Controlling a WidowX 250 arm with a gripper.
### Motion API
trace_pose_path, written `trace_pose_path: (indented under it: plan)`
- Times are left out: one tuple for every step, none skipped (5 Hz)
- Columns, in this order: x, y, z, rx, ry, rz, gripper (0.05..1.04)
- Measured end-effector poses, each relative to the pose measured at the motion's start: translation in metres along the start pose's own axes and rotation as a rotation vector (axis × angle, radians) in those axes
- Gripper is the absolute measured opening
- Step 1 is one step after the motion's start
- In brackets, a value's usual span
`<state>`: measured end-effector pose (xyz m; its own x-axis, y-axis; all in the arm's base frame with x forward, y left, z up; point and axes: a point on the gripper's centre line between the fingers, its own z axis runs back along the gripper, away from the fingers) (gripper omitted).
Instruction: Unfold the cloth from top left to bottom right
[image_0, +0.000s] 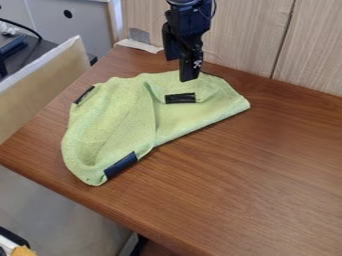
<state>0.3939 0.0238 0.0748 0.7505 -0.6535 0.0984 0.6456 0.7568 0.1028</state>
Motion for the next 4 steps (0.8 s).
trace_pose_path:
  plan:
    - [-0.004,-0.004,-0.015,-0.030,0.031,-0.006,1.001]
    - [-0.003,-0.007,-0.021,-0.039,0.034,-0.102,1.001]
    - [-0.005,-0.008,-0.030,-0.048,0.056,-0.148,1.001]
    - [-0.010,-0.008,-0.039,-0.058,0.087,-0.167,1.001]
